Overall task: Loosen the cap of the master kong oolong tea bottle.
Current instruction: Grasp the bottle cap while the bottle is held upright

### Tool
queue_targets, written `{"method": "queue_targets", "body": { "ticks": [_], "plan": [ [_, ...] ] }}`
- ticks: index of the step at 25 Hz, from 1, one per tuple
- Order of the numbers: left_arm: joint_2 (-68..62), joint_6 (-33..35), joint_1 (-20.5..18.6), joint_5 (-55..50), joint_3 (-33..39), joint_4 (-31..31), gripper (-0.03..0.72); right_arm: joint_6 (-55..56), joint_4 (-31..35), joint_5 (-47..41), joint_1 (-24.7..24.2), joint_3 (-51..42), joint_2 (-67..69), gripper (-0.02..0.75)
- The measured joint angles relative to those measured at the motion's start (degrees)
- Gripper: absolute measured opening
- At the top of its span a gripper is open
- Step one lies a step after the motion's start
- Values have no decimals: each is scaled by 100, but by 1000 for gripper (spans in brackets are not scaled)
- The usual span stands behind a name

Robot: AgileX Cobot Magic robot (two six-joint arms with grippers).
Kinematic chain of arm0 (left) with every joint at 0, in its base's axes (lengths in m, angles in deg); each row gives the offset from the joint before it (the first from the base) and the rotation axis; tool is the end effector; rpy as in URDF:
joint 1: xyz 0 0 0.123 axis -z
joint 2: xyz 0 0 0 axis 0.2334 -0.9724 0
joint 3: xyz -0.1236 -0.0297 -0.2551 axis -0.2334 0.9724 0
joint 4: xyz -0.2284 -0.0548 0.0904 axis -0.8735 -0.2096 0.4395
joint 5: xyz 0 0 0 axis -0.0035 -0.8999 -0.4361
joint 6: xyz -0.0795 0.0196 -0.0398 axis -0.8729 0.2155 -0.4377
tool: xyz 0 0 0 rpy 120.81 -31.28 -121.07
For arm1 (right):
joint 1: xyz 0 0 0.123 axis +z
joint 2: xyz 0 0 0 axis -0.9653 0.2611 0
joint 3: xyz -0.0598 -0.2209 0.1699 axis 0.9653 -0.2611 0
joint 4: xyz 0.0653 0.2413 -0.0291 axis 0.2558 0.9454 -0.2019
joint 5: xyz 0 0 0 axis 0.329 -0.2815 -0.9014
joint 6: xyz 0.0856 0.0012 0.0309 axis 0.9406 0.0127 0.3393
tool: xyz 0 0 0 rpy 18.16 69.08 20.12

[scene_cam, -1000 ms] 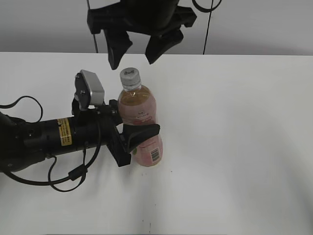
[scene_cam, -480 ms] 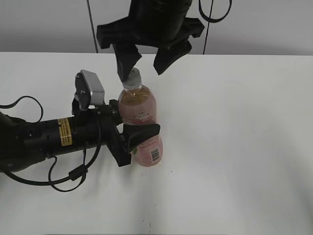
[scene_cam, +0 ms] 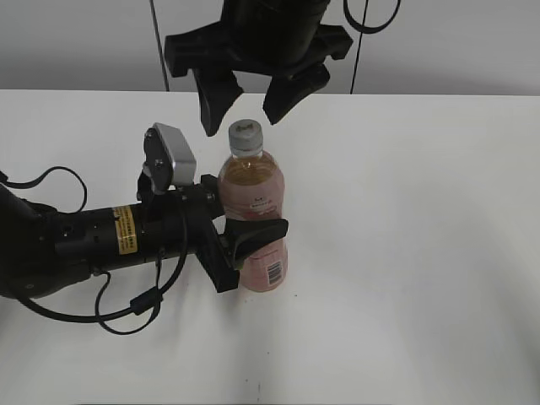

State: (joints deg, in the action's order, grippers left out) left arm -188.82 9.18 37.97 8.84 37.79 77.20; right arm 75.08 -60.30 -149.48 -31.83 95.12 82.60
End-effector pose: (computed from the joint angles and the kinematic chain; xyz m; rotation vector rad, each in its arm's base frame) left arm 0.2693 -0.1913 0.1057 0.9994 1.5586 -0.9036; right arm 0.3013 0.2950 0.3131 -0.8170 2.7215 0.3760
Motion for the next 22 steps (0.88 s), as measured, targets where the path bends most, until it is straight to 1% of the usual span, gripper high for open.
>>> {"method": "queue_targets", "body": {
  "ticks": [11, 13, 14, 16, 18, 19, 22],
  "plan": [
    [0, 0, 0, -6, 0, -23, 385, 0, 57, 0, 0, -131, -16, 533],
    [0, 0, 0, -6, 0, -27, 385, 0, 88, 0, 0, -131, -16, 515],
    [0, 0, 0, -6, 0, -32, 385, 0, 88, 0, 0, -131, -16, 490],
    [0, 0, 0, -6, 0, -35, 385, 0, 93, 0, 0, -131, -16, 411],
    [0, 0, 0, -6, 0, -34, 385, -34, 65, -6, 0, -135, -16, 287],
    [0, 0, 0, -6, 0, -44, 385, -72, 65, -6, 0, -135, -16, 269],
    [0, 0, 0, -6, 0, -48, 385, -371, 52, -6, 0, -135, -16, 269]
  ]
}}
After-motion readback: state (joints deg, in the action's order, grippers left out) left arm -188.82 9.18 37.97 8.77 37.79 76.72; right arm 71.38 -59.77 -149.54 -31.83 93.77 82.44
